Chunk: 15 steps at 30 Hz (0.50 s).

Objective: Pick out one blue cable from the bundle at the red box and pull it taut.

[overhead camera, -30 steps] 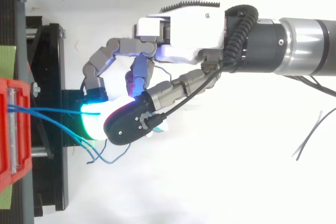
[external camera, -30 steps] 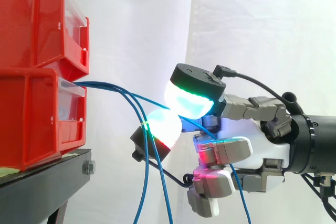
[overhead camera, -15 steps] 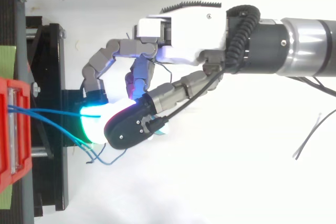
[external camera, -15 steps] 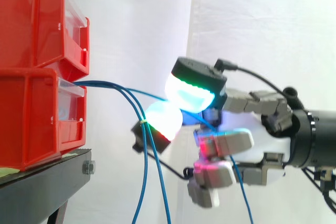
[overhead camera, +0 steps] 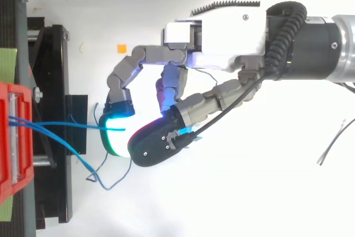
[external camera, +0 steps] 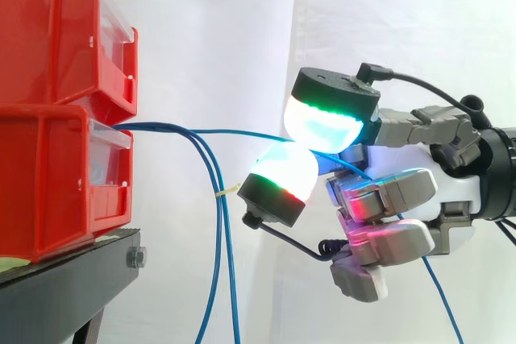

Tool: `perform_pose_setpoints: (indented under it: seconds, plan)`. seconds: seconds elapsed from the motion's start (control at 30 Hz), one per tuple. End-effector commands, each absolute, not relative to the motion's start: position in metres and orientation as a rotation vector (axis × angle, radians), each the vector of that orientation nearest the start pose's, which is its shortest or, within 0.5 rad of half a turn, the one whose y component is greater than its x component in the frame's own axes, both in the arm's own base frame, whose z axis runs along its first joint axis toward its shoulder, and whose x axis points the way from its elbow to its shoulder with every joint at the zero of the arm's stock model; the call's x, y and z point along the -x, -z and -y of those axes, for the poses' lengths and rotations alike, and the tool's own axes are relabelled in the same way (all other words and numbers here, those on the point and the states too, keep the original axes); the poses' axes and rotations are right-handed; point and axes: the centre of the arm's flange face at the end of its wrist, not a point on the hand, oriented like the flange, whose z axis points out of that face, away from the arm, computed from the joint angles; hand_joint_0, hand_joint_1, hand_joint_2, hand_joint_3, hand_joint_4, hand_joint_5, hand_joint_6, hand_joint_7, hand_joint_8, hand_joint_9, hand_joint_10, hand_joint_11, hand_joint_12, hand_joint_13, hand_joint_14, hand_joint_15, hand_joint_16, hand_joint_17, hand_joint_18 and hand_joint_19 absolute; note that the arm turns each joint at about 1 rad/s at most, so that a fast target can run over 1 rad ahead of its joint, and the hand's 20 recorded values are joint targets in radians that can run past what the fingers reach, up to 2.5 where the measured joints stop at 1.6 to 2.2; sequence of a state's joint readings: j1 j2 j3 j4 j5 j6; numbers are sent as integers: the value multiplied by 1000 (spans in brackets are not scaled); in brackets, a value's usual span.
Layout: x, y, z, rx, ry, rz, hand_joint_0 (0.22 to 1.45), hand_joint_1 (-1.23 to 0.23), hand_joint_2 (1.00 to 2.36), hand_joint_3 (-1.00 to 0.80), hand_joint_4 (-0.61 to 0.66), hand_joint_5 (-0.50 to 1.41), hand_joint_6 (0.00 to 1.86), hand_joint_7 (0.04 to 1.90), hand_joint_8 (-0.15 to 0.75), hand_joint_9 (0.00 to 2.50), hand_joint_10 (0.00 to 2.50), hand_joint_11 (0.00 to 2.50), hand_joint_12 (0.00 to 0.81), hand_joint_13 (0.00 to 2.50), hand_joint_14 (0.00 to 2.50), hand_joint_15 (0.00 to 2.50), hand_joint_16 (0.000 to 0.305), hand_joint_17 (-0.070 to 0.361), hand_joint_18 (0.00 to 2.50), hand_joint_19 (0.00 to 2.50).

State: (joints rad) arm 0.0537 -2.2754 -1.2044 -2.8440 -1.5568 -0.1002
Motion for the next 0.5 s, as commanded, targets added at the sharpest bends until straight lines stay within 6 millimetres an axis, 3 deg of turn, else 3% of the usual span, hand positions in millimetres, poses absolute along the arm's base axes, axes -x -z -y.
perform_pose_setpoints:
  seconds: [0.0, 0.33, 0.37, 0.4, 0.43, 0.47]
  plan:
    - [-747, -253, 95, -1146, -1144, -1313, 598, -693, 1021, -114, 89, -151, 930, 894, 312, 1549, 19, 1594, 395, 1469, 26, 1110, 57, 128, 957, 815]
    - [-747, -251, 96, -1188, -1146, -1276, 604, -694, 1022, -118, 92, -153, 929, 872, 309, 1603, 6, 1775, 328, 1695, 38, 1610, 54, 120, 1072, 954]
    - [-747, -251, 96, -1199, -1145, -1268, 607, -698, 1022, -117, 95, -152, 928, 871, 308, 1638, 39, 1846, 338, 1651, 447, 1485, 53, 119, 1180, 1096]
    - [-747, -251, 96, -1199, -1145, -1268, 610, -700, 1022, -120, 97, -151, 927, 877, 311, 1635, 213, 1806, 336, 1621, 682, 1395, 52, 118, 1234, 1201]
    - [-747, -250, 95, -1207, -1147, -1261, 611, -701, 1023, -120, 92, -151, 927, 874, 308, 1632, 221, 1808, 333, 1607, 776, 1370, 53, 119, 1252, 1215]
    - [-746, -248, 95, -1218, -1147, -1260, 612, -702, 1022, -118, 96, -150, 926, 879, 309, 1630, 309, 1795, 339, 1581, 1028, 1284, 53, 120, 1308, 1255]
